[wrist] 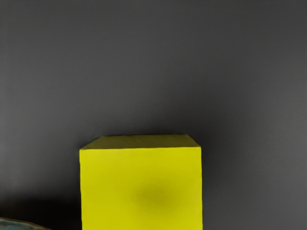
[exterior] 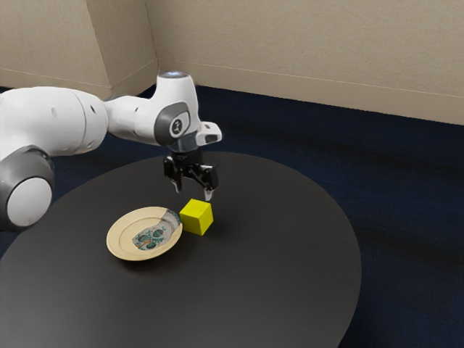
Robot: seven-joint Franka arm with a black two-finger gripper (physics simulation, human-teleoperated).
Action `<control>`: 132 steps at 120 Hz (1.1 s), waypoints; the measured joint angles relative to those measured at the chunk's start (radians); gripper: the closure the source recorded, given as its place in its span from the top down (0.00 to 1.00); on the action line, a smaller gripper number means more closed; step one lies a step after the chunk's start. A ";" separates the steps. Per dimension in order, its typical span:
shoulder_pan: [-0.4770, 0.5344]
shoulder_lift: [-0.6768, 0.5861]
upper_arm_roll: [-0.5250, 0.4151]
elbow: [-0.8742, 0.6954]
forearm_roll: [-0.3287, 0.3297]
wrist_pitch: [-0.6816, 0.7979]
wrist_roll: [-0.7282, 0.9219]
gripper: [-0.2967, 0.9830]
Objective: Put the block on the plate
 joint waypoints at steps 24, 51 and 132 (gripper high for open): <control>0.022 0.023 -0.015 -0.045 0.009 0.100 -0.048 0.77; 0.035 0.039 -0.039 -0.056 0.020 0.149 -0.087 0.77; 0.044 0.089 -0.047 -0.059 0.024 0.184 -0.140 0.73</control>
